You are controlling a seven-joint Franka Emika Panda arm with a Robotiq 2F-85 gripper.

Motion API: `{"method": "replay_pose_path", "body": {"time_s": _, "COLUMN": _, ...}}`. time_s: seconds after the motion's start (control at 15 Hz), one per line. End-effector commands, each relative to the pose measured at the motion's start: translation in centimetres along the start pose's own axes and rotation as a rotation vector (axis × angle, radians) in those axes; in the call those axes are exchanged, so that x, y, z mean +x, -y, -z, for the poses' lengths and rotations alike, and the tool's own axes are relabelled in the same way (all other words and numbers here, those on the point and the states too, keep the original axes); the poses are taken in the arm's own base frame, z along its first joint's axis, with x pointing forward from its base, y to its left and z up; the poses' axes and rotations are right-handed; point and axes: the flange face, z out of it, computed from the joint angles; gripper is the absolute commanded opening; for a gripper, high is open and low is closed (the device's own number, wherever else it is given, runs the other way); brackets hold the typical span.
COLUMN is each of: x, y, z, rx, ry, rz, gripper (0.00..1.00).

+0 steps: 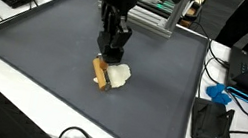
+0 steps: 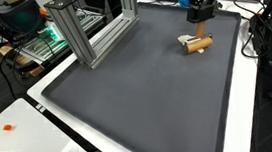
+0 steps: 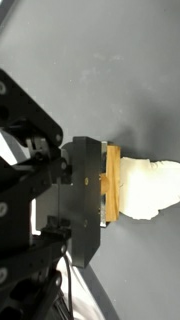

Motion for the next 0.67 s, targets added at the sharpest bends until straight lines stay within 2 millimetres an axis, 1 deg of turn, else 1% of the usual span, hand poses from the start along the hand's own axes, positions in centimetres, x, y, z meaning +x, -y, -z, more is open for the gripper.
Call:
{"method": "replay_pose_path", "body": {"time_s": 0.0, "x": -2.7, "y": 0.0, "z": -3.0, "rx": -0.026, "ry": 0.137, "rz": 0.046, "gripper": 0.22}}
{"method": "replay_pose_path", "body": {"time_s": 0.6, "x": -3.9, "y": -0.1, "z": -3.3, "rx": -0.047, "ry": 0.196, "rz": 0.088, "gripper": 0.22}}
